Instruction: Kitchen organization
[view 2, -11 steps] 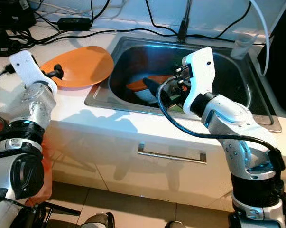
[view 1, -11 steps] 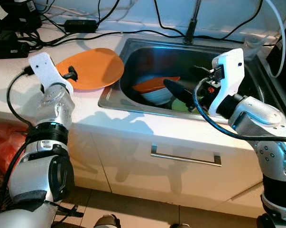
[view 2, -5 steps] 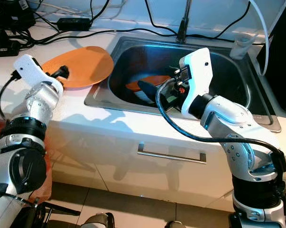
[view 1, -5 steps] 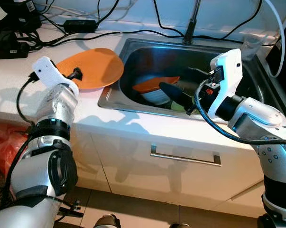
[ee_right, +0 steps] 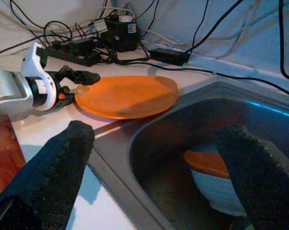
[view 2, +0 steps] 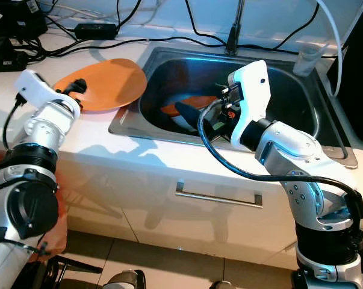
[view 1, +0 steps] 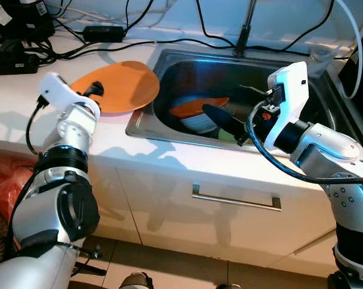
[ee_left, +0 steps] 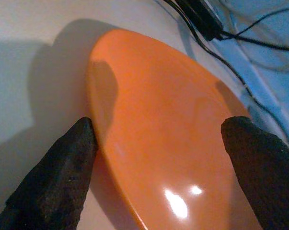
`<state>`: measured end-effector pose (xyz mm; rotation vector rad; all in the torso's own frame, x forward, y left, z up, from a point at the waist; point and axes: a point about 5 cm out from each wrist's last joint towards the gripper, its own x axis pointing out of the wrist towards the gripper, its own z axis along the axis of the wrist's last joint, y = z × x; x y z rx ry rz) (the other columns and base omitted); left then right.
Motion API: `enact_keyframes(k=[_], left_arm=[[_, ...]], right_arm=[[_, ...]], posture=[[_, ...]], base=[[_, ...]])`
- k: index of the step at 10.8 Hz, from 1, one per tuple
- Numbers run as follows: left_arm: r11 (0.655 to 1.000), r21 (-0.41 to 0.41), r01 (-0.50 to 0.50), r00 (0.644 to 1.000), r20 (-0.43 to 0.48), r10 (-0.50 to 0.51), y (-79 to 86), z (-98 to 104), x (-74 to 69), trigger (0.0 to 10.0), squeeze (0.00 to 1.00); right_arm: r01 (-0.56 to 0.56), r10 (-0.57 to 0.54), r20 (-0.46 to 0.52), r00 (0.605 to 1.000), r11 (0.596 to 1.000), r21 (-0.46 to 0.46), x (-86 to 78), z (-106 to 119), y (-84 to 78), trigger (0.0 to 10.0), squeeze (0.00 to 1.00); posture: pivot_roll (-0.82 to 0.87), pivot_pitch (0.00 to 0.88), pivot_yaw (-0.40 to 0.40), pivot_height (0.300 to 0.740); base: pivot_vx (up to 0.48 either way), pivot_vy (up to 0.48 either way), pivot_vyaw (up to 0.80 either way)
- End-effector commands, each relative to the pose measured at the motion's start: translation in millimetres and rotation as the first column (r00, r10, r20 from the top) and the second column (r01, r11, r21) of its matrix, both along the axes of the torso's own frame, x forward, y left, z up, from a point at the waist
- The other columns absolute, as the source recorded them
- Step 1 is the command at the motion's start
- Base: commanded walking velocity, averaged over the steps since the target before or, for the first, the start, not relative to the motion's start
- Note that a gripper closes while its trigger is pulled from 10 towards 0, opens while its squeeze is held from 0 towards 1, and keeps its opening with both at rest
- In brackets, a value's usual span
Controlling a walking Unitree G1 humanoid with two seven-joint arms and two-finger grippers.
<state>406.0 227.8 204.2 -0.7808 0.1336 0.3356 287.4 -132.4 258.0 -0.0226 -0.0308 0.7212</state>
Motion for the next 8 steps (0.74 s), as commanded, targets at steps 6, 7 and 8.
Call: enact_keyframes(k=[6,7,8], left_arm=[[0.994,-0.112,-0.016,0.994,-0.105,0.004,-1.1,-9.4,-0.1,10.0,0.0],[0.993,-0.118,-0.022,0.992,-0.126,0.007,0.4,-9.7,-0.5,10.0,0.0],[0.992,-0.123,-0.025,0.992,-0.129,0.009,2.2,-7.8,-0.3,10.0,0.0]], right_arm=[[0.019,-0.019,0.008,1.0,1.0,-0.013,-3.7,0.4,-3.8,10.0,0.0],[0.02,-0.02,0.007,1.0,1.0,-0.011,-4.7,0.4,-3.6,10.0,0.0],[0.022,-0.022,0.004,1.0,1.0,-0.01,-5.3,-1.0,-3.7,10.0,0.0]], posture=[[-0.06,0.064,0.026,0.74],[-0.06,0.067,0.03,0.74],[-0.05,0.071,0.033,0.74]], base=[[0.0,0.0,0.0],[0.0,0.0,0.0],[0.0,0.0,0.0]])
